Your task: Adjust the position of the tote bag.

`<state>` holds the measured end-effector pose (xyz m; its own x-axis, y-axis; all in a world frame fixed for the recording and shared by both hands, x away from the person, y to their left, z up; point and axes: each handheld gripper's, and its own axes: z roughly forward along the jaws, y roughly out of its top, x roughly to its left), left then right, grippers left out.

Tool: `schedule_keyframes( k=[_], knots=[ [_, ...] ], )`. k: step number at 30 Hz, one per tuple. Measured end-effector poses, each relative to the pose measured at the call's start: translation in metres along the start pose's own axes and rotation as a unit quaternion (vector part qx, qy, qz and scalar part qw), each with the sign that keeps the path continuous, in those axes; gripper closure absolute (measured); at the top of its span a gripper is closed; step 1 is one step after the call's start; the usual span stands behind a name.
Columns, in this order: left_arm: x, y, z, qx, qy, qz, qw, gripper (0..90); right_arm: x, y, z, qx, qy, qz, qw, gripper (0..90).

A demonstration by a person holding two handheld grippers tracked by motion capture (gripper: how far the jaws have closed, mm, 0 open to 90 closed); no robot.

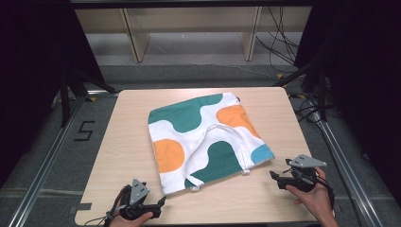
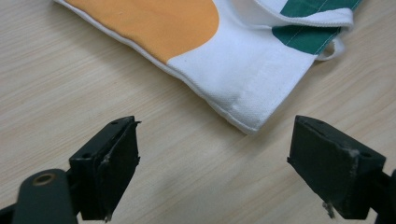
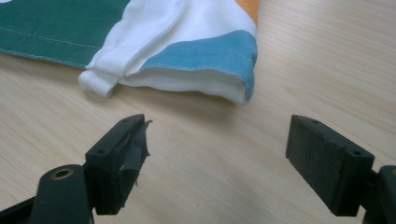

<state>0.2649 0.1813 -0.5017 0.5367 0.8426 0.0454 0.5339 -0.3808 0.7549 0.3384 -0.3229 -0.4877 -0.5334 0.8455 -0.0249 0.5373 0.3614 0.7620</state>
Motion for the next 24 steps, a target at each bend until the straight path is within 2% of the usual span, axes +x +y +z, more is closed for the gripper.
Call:
schedule_keyframes(
  k=[1, 2, 3, 4, 5, 6, 11, 12, 14, 15, 17, 18, 19, 21, 24],
  knots=[
    [0.001, 0.0, -0.001, 0.011, -0.001, 0.01, 0.9999, 15.0, -0.002, 0.0, 0.001, -0.01, -0.009, -0.015, 0.9998, 21.6],
    [0.0, 0.0, 0.001, 0.004, 0.007, 0.002, 1.0, 15.0, -0.003, -0.001, 0.002, -0.008, -0.005, -0.016, 0.9998, 21.6],
    [0.0, 0.0, 0.001, 0.004, 0.007, 0.002, 1.0, 15.2, -0.003, -0.001, 0.002, -0.008, -0.005, -0.016, 0.9998, 21.6],
    [0.001, 0.0, 0.0, 0.013, -0.002, 0.011, 0.9999, 15.2, -0.003, 0.0, 0.001, 0.002, 0.0, -0.01, 1.0, 21.8],
    [0.0, 0.001, 0.0, 0.015, 0.0, 0.019, 0.9997, 15.2, -0.001, -0.001, 0.001, 0.006, -0.003, 0.004, 1.0, 22.3],
    [0.0, 0.001, 0.0, 0.015, -0.001, 0.022, 0.9997, 15.2, -0.004, -0.001, 0.002, 0.003, -0.003, -0.011, 0.9999, 22.6],
    [-0.001, 0.001, 0.001, 0.017, 0.002, 0.022, 0.9996, 15.3, -0.004, -0.001, 0.003, -0.002, -0.009, -0.014, 0.9999, 23.0],
    [-0.001, 0.001, 0.002, 0.017, 0.004, 0.02, 0.9997, 15.4, -0.003, 0.0, 0.003, 0.007, -0.005, -0.007, 0.9999, 22.9],
    [-0.002, 0.001, 0.003, 0.019, 0.003, 0.012, 0.9997, 15.4, -0.003, 0.0, 0.004, 0.007, 0.001, -0.007, 1.0, 23.1],
    [-0.003, 0.001, 0.004, 0.019, 0.004, 0.011, 0.9998, 15.4, -0.004, 0.0, 0.005, 0.01, 0.005, -0.018, 0.9998, 23.2],
    [-0.004, 0.002, 0.005, 0.016, 0.005, 0.012, 0.9998, 15.9, -0.003, -0.001, 0.005, 0.01, 0.003, -0.015, 0.9998, 23.3],
    [-0.004, 0.003, 0.005, 0.017, 0.011, 0.022, 0.9995, 15.9, -0.001, -0.001, 0.005, 0.008, 0.002, -0.005, 1.0, 23.3],
    [-0.006, 0.003, 0.006, 0.013, 0.006, 0.013, 0.9998, 16.2, -0.002, -0.001, 0.005, 0.008, -0.001, -0.011, 0.9999, 23.3],
    [-0.007, 0.004, 0.006, 0.014, 0.004, 0.021, 0.9997, 21.1, -0.002, -0.002, 0.005, 0.009, -0.002, -0.009, 0.9999, 23.6],
    [-0.011, 0.006, 0.007, 0.006, 0.0, 0.028, 0.9996, 21.2, -0.003, -0.001, 0.004, 0.012, -0.002, -0.01, 0.9999, 23.8]
  ],
)
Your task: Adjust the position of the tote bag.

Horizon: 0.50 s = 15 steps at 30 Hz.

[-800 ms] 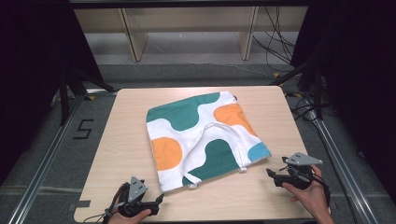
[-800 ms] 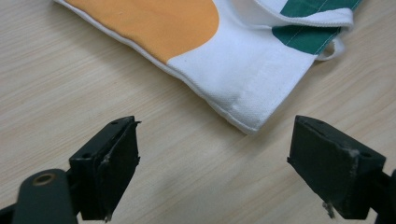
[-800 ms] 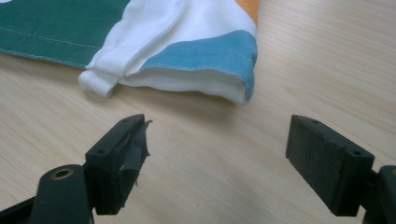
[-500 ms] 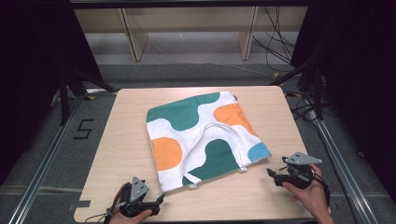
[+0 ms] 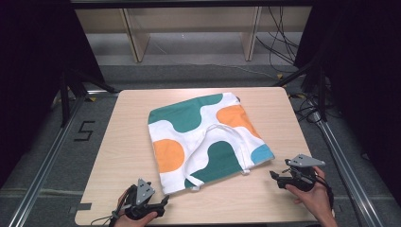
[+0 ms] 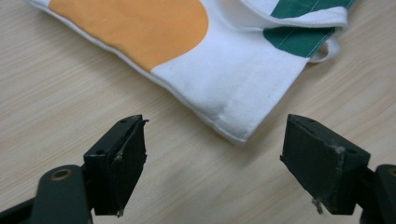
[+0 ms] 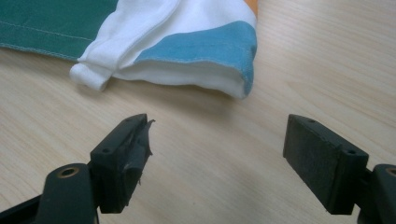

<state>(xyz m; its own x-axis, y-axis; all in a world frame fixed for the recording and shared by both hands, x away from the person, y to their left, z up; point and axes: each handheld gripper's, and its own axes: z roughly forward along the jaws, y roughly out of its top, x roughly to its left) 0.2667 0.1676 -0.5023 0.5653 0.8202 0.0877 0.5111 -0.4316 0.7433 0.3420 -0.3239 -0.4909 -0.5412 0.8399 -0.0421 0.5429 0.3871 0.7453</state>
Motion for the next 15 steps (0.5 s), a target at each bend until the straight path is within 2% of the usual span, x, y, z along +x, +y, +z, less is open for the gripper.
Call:
schedule_keyframes(
  k=[1, 2, 3, 4, 5, 6, 8, 10, 11, 12, 15],
  knots=[
    [-0.001, 0.0, 0.001, -0.001, 0.0, -0.002, 1.0, 22.8, -0.001, 0.0, 0.001, 0.0, 0.002, -0.012, 0.9999, 23.9],
    [-0.002, 0.0, 0.002, -0.002, 0.0, -0.002, 1.0, 22.7, -0.001, -0.001, 0.002, -0.002, 0.002, -0.011, 0.9999, 23.9],
    [-0.002, 0.001, 0.002, 0.003, 0.005, 0.011, 0.9999, 22.8, 0.0, 0.0, 0.002, -0.002, 0.001, -0.01, 0.9999, 23.9],
    [-0.004, 0.001, 0.004, -0.004, 0.004, 0.0, 1.0, 23.2, 0.002, 0.0, 0.002, -0.001, -0.001, 0.005, 1.0, 23.9],
    [-0.003, 0.002, 0.003, 0.004, 0.006, 0.017, 0.9998, 24.3, 0.001, 0.0, 0.002, 0.004, 0.0, -0.003, 1.0, 23.9],
    [-0.004, 0.002, 0.003, 0.0, 0.007, 0.018, 0.9998, 25.0, 0.0, 0.0, 0.004, 0.002, 0.007, -0.011, 0.9999, 23.9],
    [-0.007, 0.003, 0.005, -0.008, 0.011, 0.013, 0.9998, 25.1, 0.0, 0.001, 0.004, -0.001, 0.009, -0.012, 0.9999, 24.0],
    [-0.009, 0.004, 0.008, -0.005, 0.013, 0.024, 0.9996, 25.5, 0.001, 0.001, 0.003, 0.004, 0.009, -0.007, 0.9999, 24.2],
    [-0.011, 0.005, 0.01, -0.002, 0.014, 0.02, 0.9997, 25.3, 0.001, 0.001, 0.003, 0.007, 0.012, -0.005, 0.9999, 24.2],
    [-0.012, 0.006, 0.012, 0.004, 0.018, 0.029, 0.9994, 24.9, 0.001, 0.001, 0.005, -0.001, 0.009, -0.014, 0.9999, 24.2],
    [-0.014, 0.008, 0.018, 0.016, 0.03, 0.038, 0.9987, 22.9, 0.001, 0.001, 0.004, 0.0, 0.01, -0.011, 0.9999, 24.2]
  ],
)
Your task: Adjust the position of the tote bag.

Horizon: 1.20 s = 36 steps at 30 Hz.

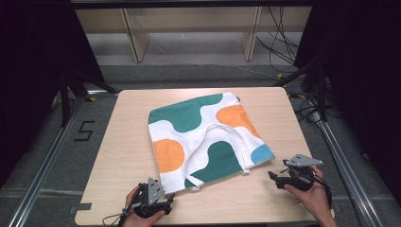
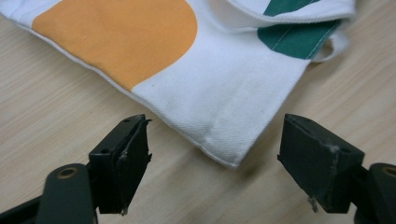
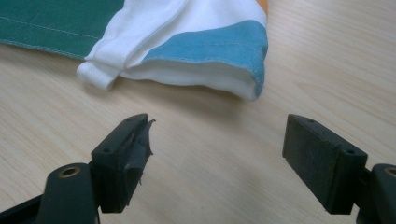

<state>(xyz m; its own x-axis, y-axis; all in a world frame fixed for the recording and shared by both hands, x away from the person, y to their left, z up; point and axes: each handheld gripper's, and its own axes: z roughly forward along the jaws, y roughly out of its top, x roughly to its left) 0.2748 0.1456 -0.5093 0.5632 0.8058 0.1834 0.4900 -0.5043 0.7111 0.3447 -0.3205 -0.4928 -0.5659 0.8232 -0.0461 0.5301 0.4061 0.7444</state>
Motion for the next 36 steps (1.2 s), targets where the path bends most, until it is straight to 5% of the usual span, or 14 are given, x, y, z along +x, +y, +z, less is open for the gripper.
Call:
schedule_keyframes(
  k=[3, 4, 7, 8, 13, 17, 18, 21, 22, 23, 27, 32, 36],
  knots=[
    [-0.001, 0.002, 0.006, 0.003, 0.003, 0.005, 1.0, 22.2, 0.0, 0.0, 0.0, 0.0, 0.0, -0.002, 1.0, 24.2],
    [-0.001, 0.003, 0.008, 0.007, 0.005, 0.01, 0.9999, 22.1, 0.004, 0.0, -0.001, 0.011, -0.001, 0.025, 0.9996, 24.2],
    [-0.001, 0.006, 0.013, 0.007, 0.017, 0.012, 0.9998, 22.8, 0.0, 0.001, 0.0, 0.012, 0.011, -0.003, 0.9999, 24.2],
    [0.0, 0.008, 0.013, 0.005, 0.015, 0.012, 0.9998, 22.4, 0.004, 0.0, -0.001, 0.01, 0.009, 0.02, 0.9997, 24.2],
    [0.003, 0.016, 0.012, -0.023, 0.015, 0.033, 0.9991, 33.7, 0.001, 0.002, 0.001, 0.003, -0.025, -0.039, 0.9989, 28.2],
    [0.007, 0.017, 0.01, -0.016, 0.002, 0.045, 0.9988, 48.7, 0.001, 0.005, 0.003, 0.001, -0.031, -0.05, 0.9983, 31.6],
    [0.006, 0.016, 0.01, -0.015, 0.002, 0.031, 0.9994, 53.0, 0.001, 0.008, 0.003, -0.009, -0.034, -0.048, 0.9983, 32.1],
    [0.009, 0.015, 0.008, -0.014, -0.001, 0.049, 0.9987, 61.2, -0.001, 0.015, 0.007, -0.028, -0.043, -0.048, 0.9975, 34.4],
    [0.009, 0.016, 0.007, -0.011, 0.001, 0.056, 0.9984, 62.2, 0.0, 0.016, 0.008, -0.024, -0.039, -0.04, 0.9982, 35.1],
    [0.01, 0.016, 0.009, -0.026, 0.002, 0.052, 0.9983, 63.1, 0.0, 0.016, 0.011, -0.019, -0.039, -0.05, 0.9978, 36.4],
    [0.013, 0.017, 0.006, -0.023, -0.006, 0.051, 0.9984, 67.4, 0.003, 0.019, 0.02, 0.013, -0.059, -0.095, 0.9936, 38.4],
    [0.016, 0.017, 0.004, -0.038, -0.009, 0.04, 0.9984, 68.4, -0.002, 0.03, 0.031, 0.002, -0.067, -0.074, 0.995, 37.2],
    [0.017, 0.017, 0.004, -0.034, -0.006, 0.045, 0.9984, 68.5, -0.001, 0.037, 0.046, 0.014, -0.078, -0.098, 0.992, 37.4]
  ],
)
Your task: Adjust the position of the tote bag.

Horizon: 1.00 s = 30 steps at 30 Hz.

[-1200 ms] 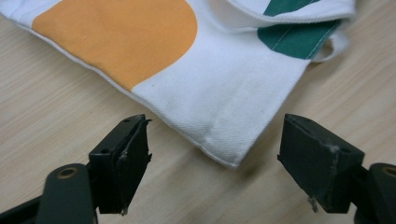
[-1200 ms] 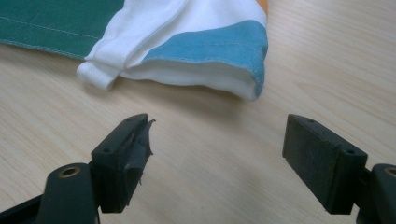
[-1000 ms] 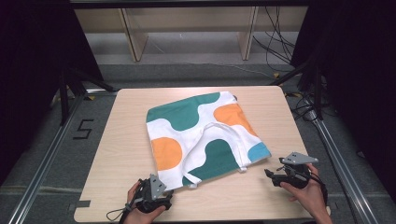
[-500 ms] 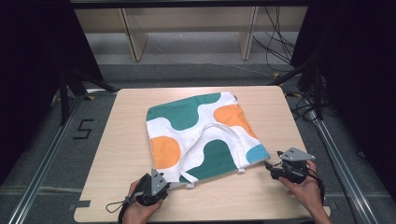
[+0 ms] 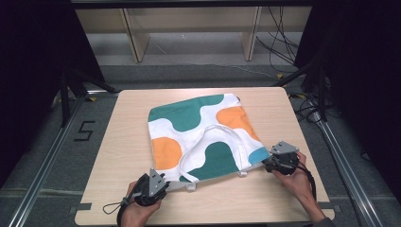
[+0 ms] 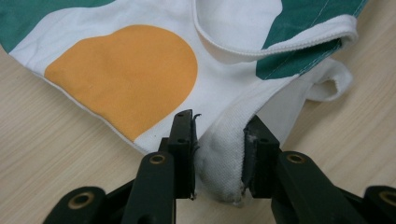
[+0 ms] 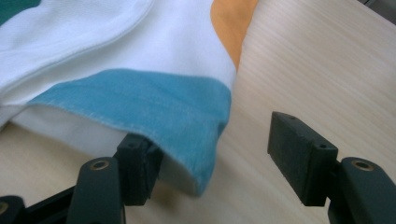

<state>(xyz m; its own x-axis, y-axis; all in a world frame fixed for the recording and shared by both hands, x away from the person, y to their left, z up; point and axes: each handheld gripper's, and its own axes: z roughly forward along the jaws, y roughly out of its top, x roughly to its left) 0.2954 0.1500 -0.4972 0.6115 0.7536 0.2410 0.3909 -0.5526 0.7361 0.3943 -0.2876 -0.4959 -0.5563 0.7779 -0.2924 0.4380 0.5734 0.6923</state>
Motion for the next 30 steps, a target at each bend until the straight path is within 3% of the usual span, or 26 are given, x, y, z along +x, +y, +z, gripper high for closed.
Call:
schedule_keyframes(
  k=[2, 3, 6, 7, 9, 11, 13, 15, 18, 21, 30],
  knots=[
    [0.0, -0.001, 0.0, 0.003, 0.003, 0.002, 1.0, 66.5, 0.0, 0.003, 0.003, 0.002, -0.001, -0.006, 1.0, 38.4],
    [-0.001, -0.001, 0.0, 0.025, 0.005, 0.007, 0.9996, 63.8, 0.0, 0.008, 0.012, 0.005, -0.001, -0.006, 1.0, 46.5],
    [-0.003, -0.004, 0.002, 0.03, 0.018, 0.018, 0.9992, 56.3, 0.0, 0.009, 0.022, 0.025, 0.012, -0.017, 0.9995, 56.8],
    [-0.003, -0.004, 0.002, 0.033, 0.012, 0.021, 0.9992, 52.8, 0.001, 0.009, 0.024, 0.025, 0.016, -0.016, 0.9994, 61.8],
    [-0.005, -0.006, 0.002, 0.037, 0.018, 0.023, 0.9989, 42.5, 0.0, 0.01, 0.024, 0.025, 0.016, -0.024, 0.9993, 62.7],
    [-0.006, -0.007, 0.002, 0.046, 0.032, 0.015, 0.9983, 39.2, 0.001, 0.013, 0.024, 0.039, 0.009, -0.053, 0.9978, 71.9],
    [-0.005, -0.008, 0.004, 0.052, 0.041, 0.018, 0.9976, 36.5, 0.002, 0.014, 0.024, 0.045, 0.004, -0.069, 0.9966, 75.8],
    [-0.001, -0.008, 0.007, 0.05, 0.037, 0.025, 0.9977, 35.8, 0.002, 0.013, 0.023, 0.049, 0.005, -0.074, 0.996, 78.7],
    [0.004, -0.007, 0.007, 0.046, 0.029, 0.023, 0.9982, 47.4, 0.002, 0.014, 0.017, 0.048, 0.007, -0.078, 0.9958, 80.0],
    [0.007, -0.008, 0.01, 0.054, 0.032, 0.049, 0.9968, 62.3, 0.008, 0.012, 0.008, 0.05, 0.011, -0.087, 0.9949, 81.4],
    [0.023, -0.008, 0.018, 0.045, 0.031, 0.049, 0.9973, 71.1, 0.037, -0.011, -0.041, 0.045, 0.027, -0.091, 0.9945, 81.7]
  ],
)
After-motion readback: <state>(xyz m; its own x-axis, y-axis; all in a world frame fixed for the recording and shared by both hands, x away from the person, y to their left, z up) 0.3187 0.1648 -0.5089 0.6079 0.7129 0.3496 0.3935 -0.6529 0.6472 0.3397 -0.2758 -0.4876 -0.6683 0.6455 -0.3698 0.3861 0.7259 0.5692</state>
